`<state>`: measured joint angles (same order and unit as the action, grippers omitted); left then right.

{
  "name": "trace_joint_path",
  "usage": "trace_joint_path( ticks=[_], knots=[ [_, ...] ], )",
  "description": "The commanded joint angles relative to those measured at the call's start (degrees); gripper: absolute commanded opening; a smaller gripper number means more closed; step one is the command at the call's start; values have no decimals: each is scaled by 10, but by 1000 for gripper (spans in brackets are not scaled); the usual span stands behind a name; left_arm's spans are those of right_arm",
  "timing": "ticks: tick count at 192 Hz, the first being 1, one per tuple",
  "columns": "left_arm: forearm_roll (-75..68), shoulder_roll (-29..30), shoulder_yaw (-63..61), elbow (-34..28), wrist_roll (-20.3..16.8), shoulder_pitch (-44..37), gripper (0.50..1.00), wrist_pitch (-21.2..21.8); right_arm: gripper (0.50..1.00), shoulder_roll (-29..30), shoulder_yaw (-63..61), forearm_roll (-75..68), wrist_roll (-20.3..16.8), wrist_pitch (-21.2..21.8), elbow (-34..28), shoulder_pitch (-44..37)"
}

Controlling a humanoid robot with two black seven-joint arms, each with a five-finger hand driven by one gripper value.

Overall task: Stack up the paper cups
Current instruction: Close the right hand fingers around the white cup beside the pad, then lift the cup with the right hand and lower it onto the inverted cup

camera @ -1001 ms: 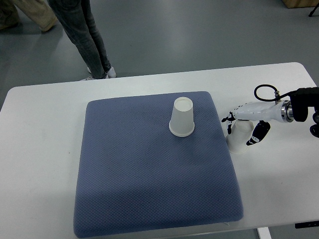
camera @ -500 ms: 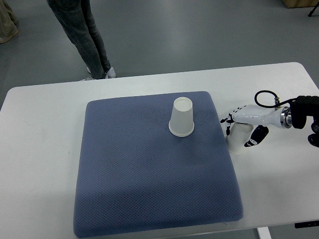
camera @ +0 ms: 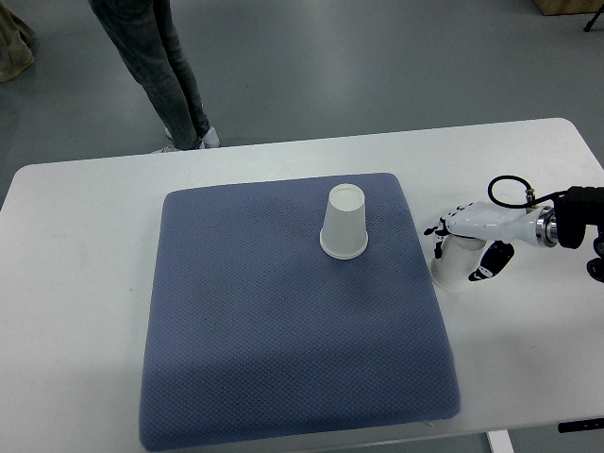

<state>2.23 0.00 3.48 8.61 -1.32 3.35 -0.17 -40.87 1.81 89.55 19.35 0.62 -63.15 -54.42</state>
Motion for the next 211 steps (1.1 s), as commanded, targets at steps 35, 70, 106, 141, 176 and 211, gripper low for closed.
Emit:
trace_joint_path(
  ticks=[35,70,106,141,176,211],
  knots=[
    [1,0,0,0,0,0,1000,0,774,0,0,-2,0,-2,6,2],
    [0,0,0,0,0,0,1000,0,666,4,0,-2,0,3,8,0],
    [1,0,0,0,0,0,1000,0,619,5,0,-3,-1,7,8,-1],
    [1,0,0,0,0,0,1000,0,619,4,-1,-7,0,7,9,-7],
    [0,0,0,0,0,1,1000,0,619,-2,-3,-9,1,20,8,-32],
    [1,0,0,0,0,0,1000,0,619,-15,-5,-10,2,41,7,-70]
  ],
)
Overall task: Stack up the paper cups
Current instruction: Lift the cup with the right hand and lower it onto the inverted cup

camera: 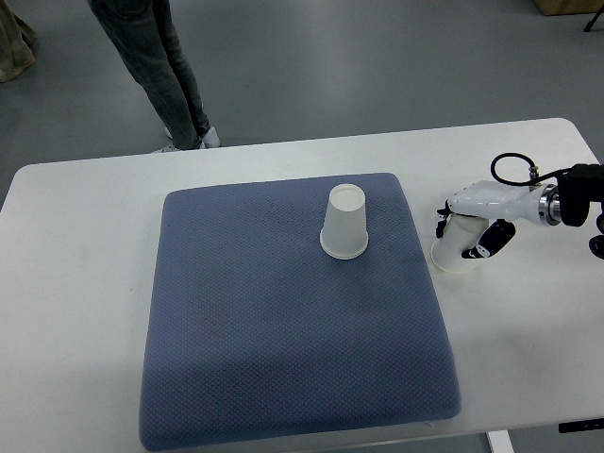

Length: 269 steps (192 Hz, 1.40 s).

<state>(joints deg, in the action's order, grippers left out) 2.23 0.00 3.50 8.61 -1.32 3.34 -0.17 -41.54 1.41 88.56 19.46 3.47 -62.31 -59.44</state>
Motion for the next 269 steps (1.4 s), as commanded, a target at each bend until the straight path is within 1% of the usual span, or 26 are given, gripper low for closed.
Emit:
trace_joint_path(
  ticks=[1,23,47,70,80,102,114,137,184,239,269],
  knots=[
    [1,0,0,0,0,0,1000,0,619,-8,-1,-1,1,13,-2,-20],
    [0,0,-1,0,0,0,1000,0,619,-21,-2,-1,12,29,-7,-52],
    [0,0,-1,0,0,0,1000,0,621,-31,-4,-2,15,51,-12,-93],
    [1,0,-1,0,0,0,1000,0,623,-49,-4,-3,29,82,-38,-145],
    [0,0,0,0,0,0,1000,0,623,-52,-4,-3,29,91,-46,-167],
    [1,0,0,0,0,0,1000,0,623,-57,-7,-7,31,132,-56,-221],
    [1,0,-1,0,0,0,1000,0,625,-55,-7,-11,32,147,-62,-242],
    [0,0,-1,0,0,0,1000,0,629,-43,-7,-18,33,166,-75,-265],
    [0,0,-1,0,0,0,1000,0,631,18,-8,-60,33,187,-85,-284],
    [0,0,0,0,0,1,1000,0,633,75,-7,-64,32,193,-78,-278],
    [0,0,0,0,0,0,1000,0,635,108,-7,-63,32,192,-59,-268]
  ],
)
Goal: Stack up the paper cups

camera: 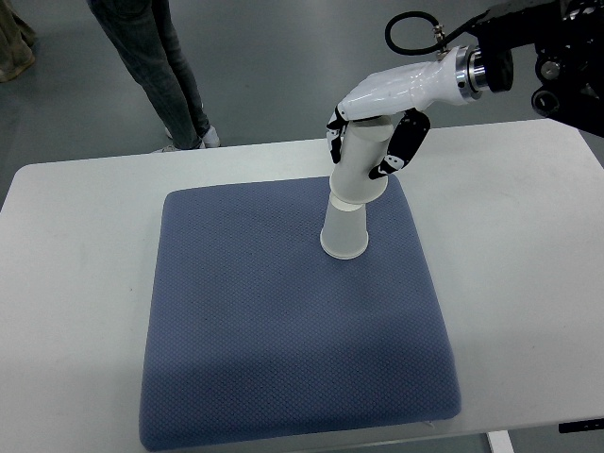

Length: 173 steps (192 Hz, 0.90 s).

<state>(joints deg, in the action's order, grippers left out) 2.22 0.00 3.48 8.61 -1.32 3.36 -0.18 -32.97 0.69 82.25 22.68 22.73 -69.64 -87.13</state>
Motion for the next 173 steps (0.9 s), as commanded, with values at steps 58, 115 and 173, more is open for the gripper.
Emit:
trace_joint_path(
  ticks=[58,115,173],
  knots=[
    [1,0,0,0,0,0,1000,1,635,49,0,2,0,-4,49,24],
    [0,0,0,0,0,0,1000,0,637,70,0,6,0,-8,75,41],
    [0,0,0,0,0,0,1000,0,637,91,-1,9,0,-11,100,57]
  ],
)
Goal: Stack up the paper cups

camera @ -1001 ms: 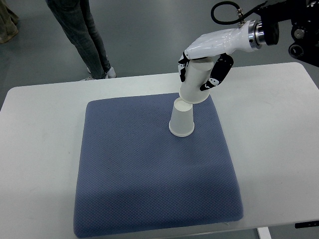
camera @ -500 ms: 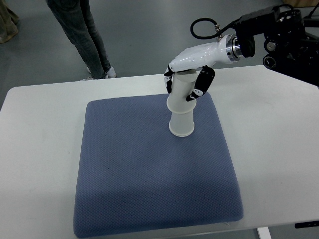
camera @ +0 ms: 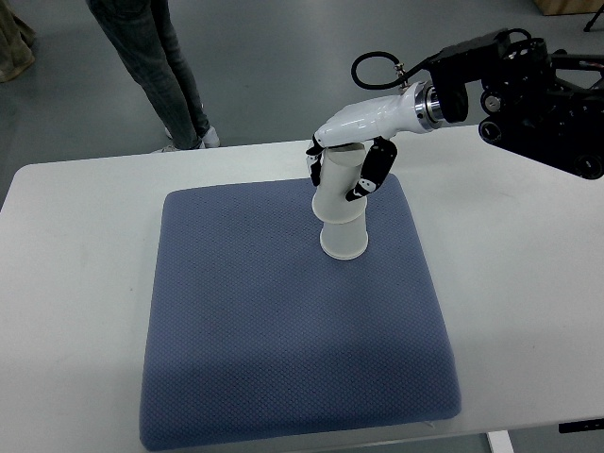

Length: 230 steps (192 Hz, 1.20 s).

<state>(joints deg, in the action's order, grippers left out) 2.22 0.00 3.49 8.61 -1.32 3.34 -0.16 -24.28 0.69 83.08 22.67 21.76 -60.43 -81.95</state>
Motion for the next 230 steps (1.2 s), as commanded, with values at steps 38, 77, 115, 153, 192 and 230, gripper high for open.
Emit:
trace_joint_path(
  ticks=[38,77,115,153,192,230],
  knots=[
    [0,0,0,0,0,0,1000,0,639,8,-1,0,0,-11,12,8],
    [1,0,0,0,0,0,1000,0,639,7,-1,1,0,-14,28,13],
    [0,0,0,0,0,0,1000,0,641,6,-1,1,0,-13,34,13],
    [0,0,-1,0,0,0,1000,1,654,8,-1,1,0,-15,38,23],
    [1,0,0,0,0,0,1000,0,737,15,0,-3,0,-15,38,30],
    [1,0,0,0,0,0,1000,0,860,14,-1,-10,0,-14,38,30]
  ],
)
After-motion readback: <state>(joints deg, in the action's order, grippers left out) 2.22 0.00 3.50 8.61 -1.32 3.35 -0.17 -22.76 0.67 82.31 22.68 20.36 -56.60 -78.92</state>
